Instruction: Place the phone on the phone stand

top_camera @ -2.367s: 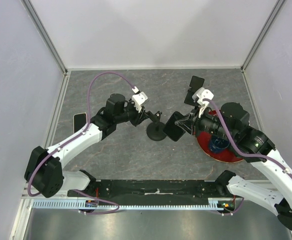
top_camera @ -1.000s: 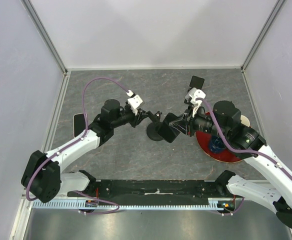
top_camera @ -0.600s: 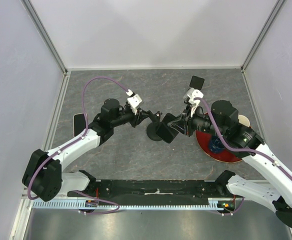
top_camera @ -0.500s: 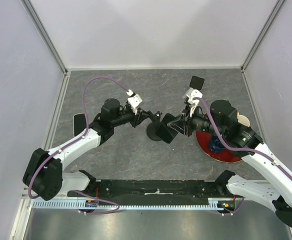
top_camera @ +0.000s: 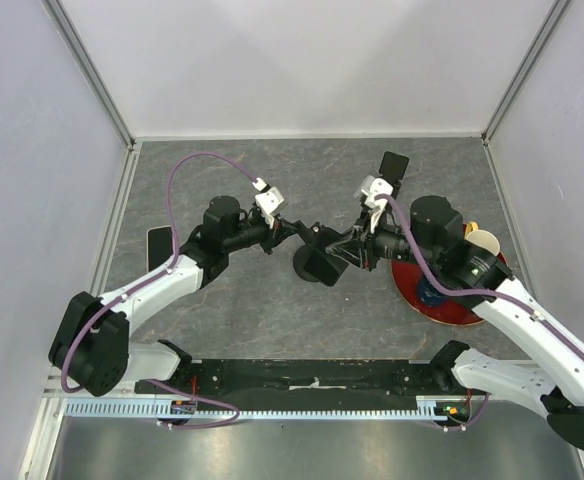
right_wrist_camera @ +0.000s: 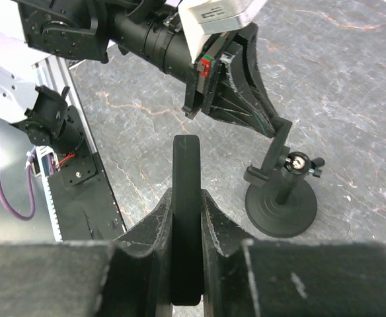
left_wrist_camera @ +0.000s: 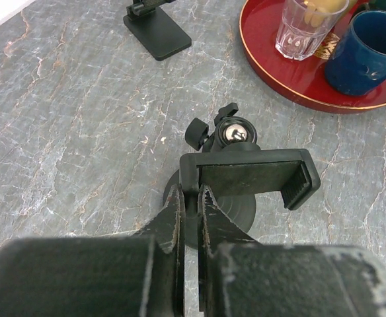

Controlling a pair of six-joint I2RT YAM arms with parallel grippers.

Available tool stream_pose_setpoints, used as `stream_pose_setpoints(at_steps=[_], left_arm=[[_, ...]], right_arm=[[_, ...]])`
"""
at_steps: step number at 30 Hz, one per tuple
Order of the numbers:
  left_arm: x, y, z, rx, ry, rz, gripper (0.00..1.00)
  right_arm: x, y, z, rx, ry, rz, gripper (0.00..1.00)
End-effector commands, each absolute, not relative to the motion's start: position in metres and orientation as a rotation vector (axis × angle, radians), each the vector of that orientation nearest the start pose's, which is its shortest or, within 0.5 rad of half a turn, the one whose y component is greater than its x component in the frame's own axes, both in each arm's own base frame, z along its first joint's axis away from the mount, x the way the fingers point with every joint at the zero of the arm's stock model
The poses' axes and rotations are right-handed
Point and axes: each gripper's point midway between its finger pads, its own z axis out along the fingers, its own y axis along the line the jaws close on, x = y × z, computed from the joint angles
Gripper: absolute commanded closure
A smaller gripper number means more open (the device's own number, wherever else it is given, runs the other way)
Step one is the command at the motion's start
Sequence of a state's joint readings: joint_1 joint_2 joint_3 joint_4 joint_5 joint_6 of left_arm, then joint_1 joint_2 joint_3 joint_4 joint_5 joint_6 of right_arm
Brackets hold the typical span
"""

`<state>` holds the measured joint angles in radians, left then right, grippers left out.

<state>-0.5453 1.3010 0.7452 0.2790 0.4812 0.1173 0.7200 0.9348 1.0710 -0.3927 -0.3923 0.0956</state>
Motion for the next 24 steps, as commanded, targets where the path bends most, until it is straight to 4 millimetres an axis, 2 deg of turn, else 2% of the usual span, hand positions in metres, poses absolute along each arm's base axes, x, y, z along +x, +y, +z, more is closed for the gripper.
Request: stream_pose_setpoints(at_steps=[1, 3, 6, 9, 10, 12, 13, 14, 15, 16, 17, 21, 24], left_arm=[[0.303, -0.281, 0.203, 0.929, 1.577, -0.778, 0.98], [0.302, -0.281, 0.203, 0.931, 1.580, -0.776, 0.98], [0.302, -0.280, 0.205, 0.935, 1.576, -0.773, 0.98], [0.300, -0.281, 0.204, 0.942, 1.573, -0.782, 0.98], [0.299, -0.281, 0.204, 0.944, 1.572, -0.785, 0.98], [0.298, -0.282, 0.204, 0.949, 1.571, -0.790, 0.98], [0.298, -0.282, 0.203, 0.954, 1.569, -0.790, 0.98], [0.297, -0.282, 0.203, 0.960, 1.569, -0.790, 0.98], [0.297, -0.281, 0.202, 0.962, 1.570, -0.789, 0.98], [0.295, -0.282, 0.201, 0.972, 1.568, -0.792, 0.98], [0.295, -0.282, 0.201, 0.978, 1.566, -0.792, 0.98], [0.290, -0.284, 0.200, 1.013, 1.555, -0.810, 0.98], [0.288, -0.285, 0.195, 1.034, 1.560, -0.817, 0.98]], right_arm=[[0.192, 0.284, 0.341, -0.985, 1.505, 0.967, 1.00], [0.189, 0.293, 0.343, -1.081, 1.427, 0.976, 1.00], [0.192, 0.308, 0.332, -1.183, 1.380, 0.948, 1.00], [0.192, 0.326, 0.323, -1.319, 1.225, 0.872, 1.00], [0.197, 0.332, 0.315, -1.365, 1.191, 0.851, 1.00], [0.201, 0.344, 0.320, -1.401, 1.115, 0.849, 1.00], [0.210, 0.352, 0.308, -1.439, 1.109, 0.833, 1.00], [0.215, 0.358, 0.314, -1.446, 1.082, 0.823, 1.00], [0.219, 0.362, 0.312, -1.462, 1.072, 0.821, 1.00], [0.226, 0.369, 0.302, -1.483, 1.080, 0.814, 1.00], [0.231, 0.372, 0.305, -1.499, 1.046, 0.785, 1.00], [0.250, 0.376, 0.293, -1.525, 1.018, 0.754, 1.00], [0.262, 0.373, 0.291, -1.530, 1.005, 0.753, 1.00]])
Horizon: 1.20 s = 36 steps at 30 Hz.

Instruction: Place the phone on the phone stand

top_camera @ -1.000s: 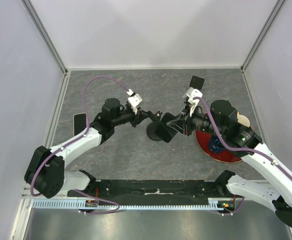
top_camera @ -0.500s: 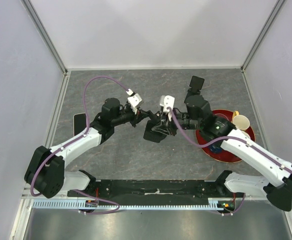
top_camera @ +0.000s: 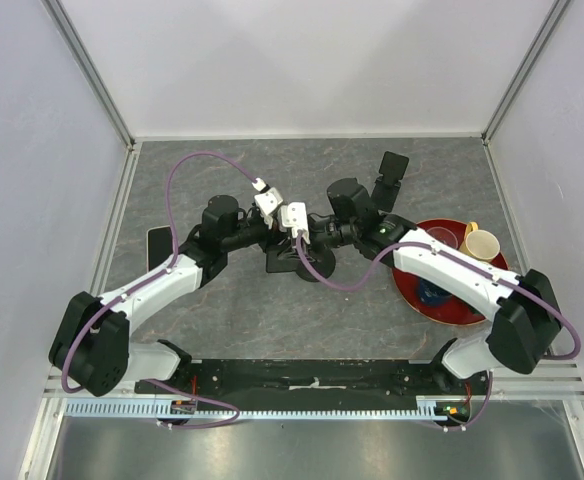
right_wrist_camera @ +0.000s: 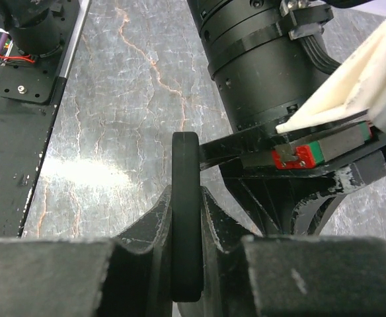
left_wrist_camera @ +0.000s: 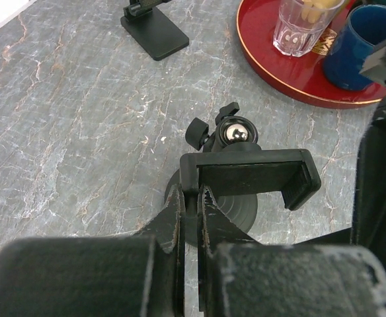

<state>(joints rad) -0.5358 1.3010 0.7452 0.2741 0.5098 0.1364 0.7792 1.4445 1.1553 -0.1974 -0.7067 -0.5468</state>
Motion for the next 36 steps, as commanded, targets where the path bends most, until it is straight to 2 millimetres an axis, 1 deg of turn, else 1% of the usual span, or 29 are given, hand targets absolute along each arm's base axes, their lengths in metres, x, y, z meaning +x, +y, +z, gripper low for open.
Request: stream_pose_setpoints(at_steps=[1, 5, 8, 12, 16, 17, 18, 19, 20, 21, 24, 29, 31, 33, 34, 35, 36], left_arm=[[0.287, -0.285, 0.194, 1.039, 1.565, -0.821, 0.98], [0.285, -0.286, 0.193, 1.056, 1.559, -0.834, 0.98], [0.285, -0.286, 0.192, 1.061, 1.563, -0.832, 0.98], [0.285, -0.286, 0.189, 1.070, 1.569, -0.839, 0.98], [0.282, -0.289, 0.190, 1.083, 1.563, -0.864, 0.98], [0.281, -0.290, 0.191, 1.087, 1.561, -0.874, 0.98], [0.279, -0.291, 0.191, 1.091, 1.561, -0.882, 0.98], [0.280, -0.290, 0.190, 1.091, 1.563, -0.880, 0.98], [0.280, -0.290, 0.190, 1.093, 1.563, -0.877, 0.98], [0.281, -0.290, 0.190, 1.090, 1.566, -0.871, 0.98], [0.282, -0.289, 0.189, 1.084, 1.570, -0.858, 0.98], [0.283, -0.289, 0.193, 1.076, 1.563, -0.860, 0.98], [0.283, -0.289, 0.193, 1.070, 1.566, -0.860, 0.98], [0.286, -0.288, 0.193, 1.056, 1.572, -0.847, 0.98], [0.288, -0.287, 0.194, 1.036, 1.583, -0.844, 0.98], [0.296, -0.284, 0.194, 0.992, 1.608, -0.806, 0.98], [0.302, -0.282, 0.196, 0.958, 1.623, -0.785, 0.98]], right_arm=[[0.262, 0.371, 0.292, -1.535, 0.992, 0.765, 1.00], [0.275, 0.361, 0.282, -1.543, 1.001, 0.759, 1.00], [0.285, 0.357, 0.279, -1.542, 1.013, 0.742, 1.00], [0.292, 0.344, 0.285, -1.536, 1.008, 0.742, 1.00], [0.295, 0.341, 0.285, -1.539, 0.991, 0.777, 1.00], [0.297, 0.341, 0.280, -1.544, 1.003, 0.793, 1.00], [0.300, 0.342, 0.283, -1.545, 0.998, 0.792, 1.00], [0.302, 0.343, 0.279, -1.548, 1.010, 0.798, 1.00], [0.307, 0.339, 0.278, -1.541, 1.018, 0.799, 1.00], [0.304, 0.339, 0.280, -1.544, 1.004, 0.832, 1.00], [0.308, 0.331, 0.279, -1.518, 1.048, 0.857, 1.00], [0.308, 0.307, 0.264, -1.498, 1.124, 0.877, 1.00], [0.309, 0.305, 0.261, -1.483, 1.160, 0.876, 1.00], [0.306, 0.304, 0.262, -1.463, 1.198, 0.907, 1.00], [0.309, 0.303, 0.262, -1.440, 1.234, 0.880, 1.00], [0.312, 0.303, 0.260, -1.377, 1.313, 0.886, 1.00], [0.315, 0.301, 0.258, -1.349, 1.346, 0.869, 1.00]])
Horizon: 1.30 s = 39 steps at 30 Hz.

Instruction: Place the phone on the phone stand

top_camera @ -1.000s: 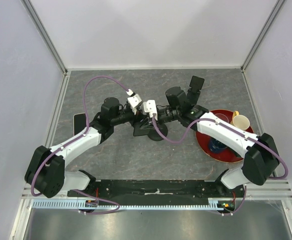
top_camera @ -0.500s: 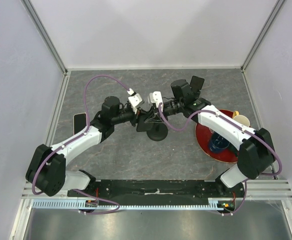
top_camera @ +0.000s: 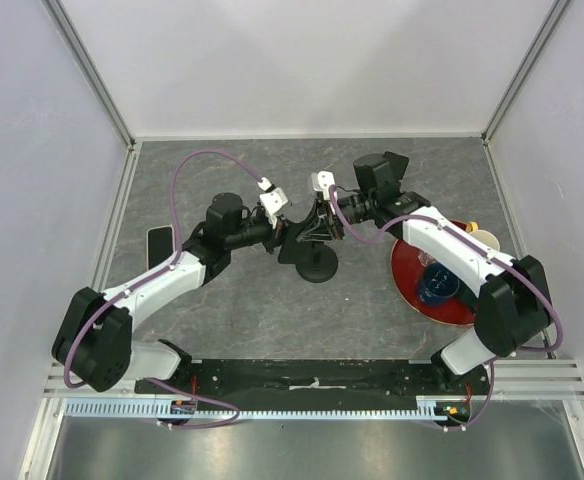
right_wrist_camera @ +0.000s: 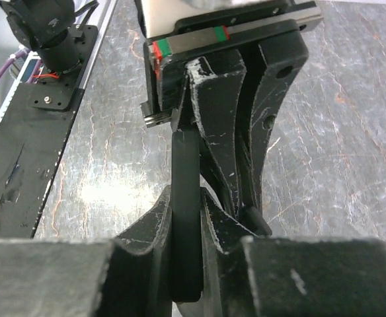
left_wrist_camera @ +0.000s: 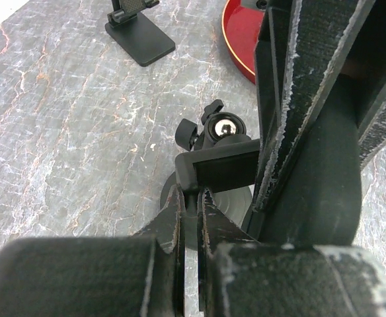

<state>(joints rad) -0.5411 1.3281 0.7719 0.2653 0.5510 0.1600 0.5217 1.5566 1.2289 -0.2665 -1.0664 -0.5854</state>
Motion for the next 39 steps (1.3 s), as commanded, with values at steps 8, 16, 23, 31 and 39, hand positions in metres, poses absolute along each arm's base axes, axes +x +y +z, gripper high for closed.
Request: stream_pose_setpoints(at_steps=[8, 16, 23, 31, 39], left_arm=[[0.339, -0.247, 0.190, 0.584, 1.751, -0.521, 0.98], [0.354, -0.190, 0.205, 0.291, 1.751, -0.262, 0.98], [0.354, -0.166, 0.209, 0.211, 1.750, -0.138, 0.98], [0.348, -0.146, 0.215, 0.152, 1.749, -0.018, 0.98], [0.322, -0.153, 0.227, 0.174, 1.795, -0.043, 0.98]], right_arm=[[0.324, 0.274, 0.241, -0.964, 1.664, 0.609, 1.00], [0.310, 0.257, 0.231, -0.635, 1.839, 0.349, 1.00], [0.314, 0.214, 0.226, -0.237, 1.933, 0.091, 1.00], [0.301, 0.213, 0.232, -0.174, 1.923, -0.225, 1.00], [0.301, 0.240, 0.222, -0.241, 1.948, -0.139, 1.00]])
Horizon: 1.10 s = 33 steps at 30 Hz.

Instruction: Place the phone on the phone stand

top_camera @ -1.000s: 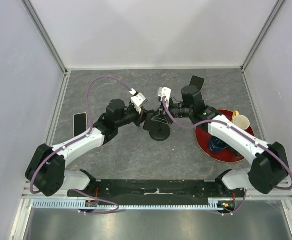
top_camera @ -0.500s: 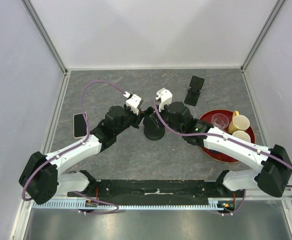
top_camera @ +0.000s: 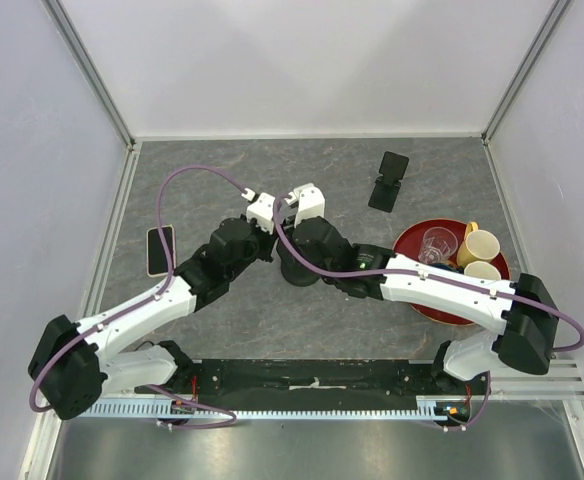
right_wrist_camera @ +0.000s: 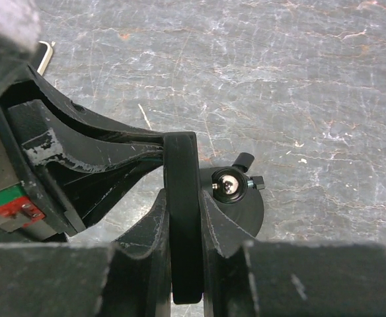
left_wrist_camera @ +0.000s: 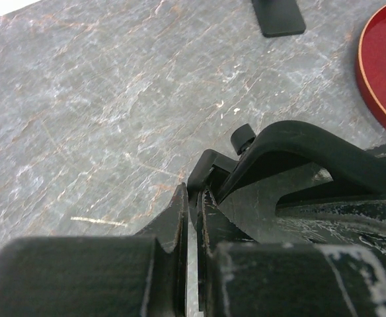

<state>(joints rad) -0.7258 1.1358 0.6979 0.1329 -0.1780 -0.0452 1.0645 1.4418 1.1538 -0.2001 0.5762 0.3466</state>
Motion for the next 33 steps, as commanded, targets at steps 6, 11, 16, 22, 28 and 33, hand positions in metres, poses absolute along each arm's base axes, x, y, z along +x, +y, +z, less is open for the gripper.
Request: stream_pose_setpoints(at_steps=[6, 11, 16, 22, 28, 33], left_arm=[[0.312, -0.136, 0.230, 0.128, 1.824, 0.093, 0.98], [0.296, -0.127, 0.227, 0.027, 1.911, 0.150, 0.98], [0.264, -0.122, 0.216, 0.010, 2.020, 0.033, 0.97], [0.226, -0.128, 0.228, -0.025, 2.081, -0.229, 0.71], [0.202, -0.128, 0.218, -0.043, 2.144, -0.332, 0.65], [0.197, -0.138, 0.242, 0.016, 2.031, -0.478, 0.52]], right_arm=[[0.297, 0.245, 0.211, -0.274, 1.983, -0.123, 1.00], [0.295, 0.249, 0.204, -0.310, 2.002, -0.102, 1.00], [0.290, 0.265, 0.198, -0.348, 2.016, 0.013, 1.00], [0.284, 0.281, 0.185, -0.394, 2.042, 0.108, 1.00], [0.278, 0.296, 0.188, -0.446, 2.029, 0.215, 1.00], [0.270, 0.302, 0.193, -0.487, 2.020, 0.290, 1.00]])
